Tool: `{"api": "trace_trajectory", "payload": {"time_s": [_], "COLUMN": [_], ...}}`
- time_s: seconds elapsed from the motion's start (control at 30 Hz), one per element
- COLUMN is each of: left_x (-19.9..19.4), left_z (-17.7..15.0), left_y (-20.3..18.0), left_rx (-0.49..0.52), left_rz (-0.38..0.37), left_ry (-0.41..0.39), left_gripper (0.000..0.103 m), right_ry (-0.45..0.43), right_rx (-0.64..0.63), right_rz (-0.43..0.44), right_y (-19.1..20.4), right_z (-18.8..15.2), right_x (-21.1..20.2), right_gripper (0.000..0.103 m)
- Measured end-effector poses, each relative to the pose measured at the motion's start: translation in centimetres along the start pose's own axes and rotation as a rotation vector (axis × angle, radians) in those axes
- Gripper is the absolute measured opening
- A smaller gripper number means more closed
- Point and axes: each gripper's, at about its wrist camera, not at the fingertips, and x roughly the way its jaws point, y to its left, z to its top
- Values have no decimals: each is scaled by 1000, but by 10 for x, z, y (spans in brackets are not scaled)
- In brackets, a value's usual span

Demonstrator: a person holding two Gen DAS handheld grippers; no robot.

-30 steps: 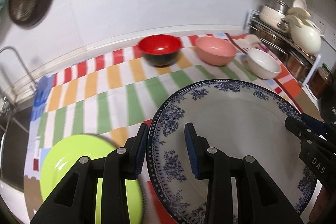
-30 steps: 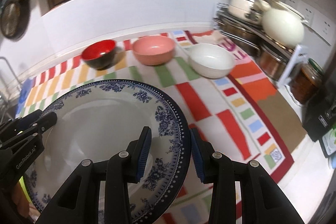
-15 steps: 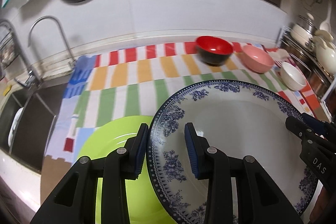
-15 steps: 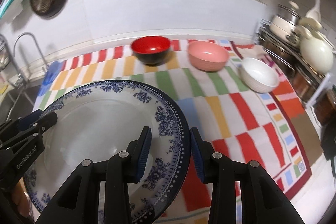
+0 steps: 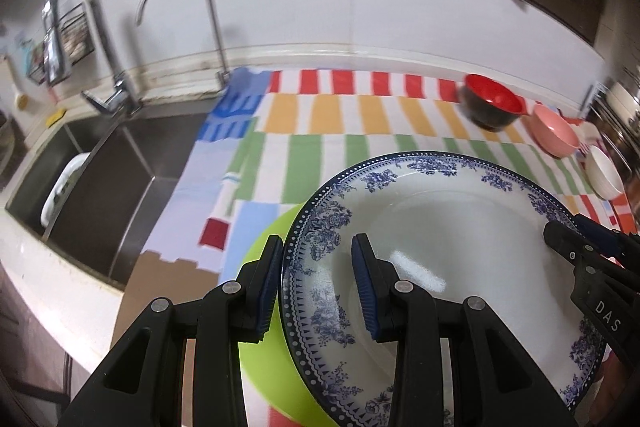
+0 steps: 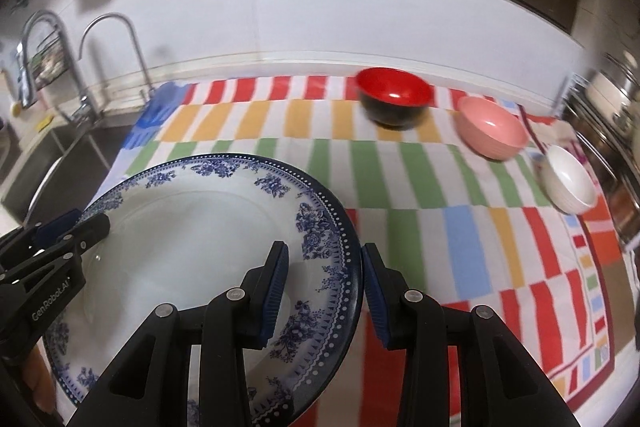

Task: Organize plates and bowls
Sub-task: 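Lift and carry the blue-and-white plate over the green plate with both grippers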

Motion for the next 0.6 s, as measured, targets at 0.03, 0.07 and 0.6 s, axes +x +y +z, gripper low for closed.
{"api": "trace_trajectory", "payload": {"time_s": [0.03,0.07,0.6], "left_x": [1,2,32], "left_z": [-1,-3,-21], "left_y": [4,9,39], "left_rx": [-8,-17,-76], "left_rz": [6,14,64], "left_ry": [4,8,91], "left_gripper": [35,35,35], "right_ry": [1,3,88], "right_rx": [-8,-16,-91], "right_rz": [5,12,69], "right_y": [4,8,44], "right_z": [0,1,-4], "right_x": [1,3,46], "right_gripper": [38,38,38]}}
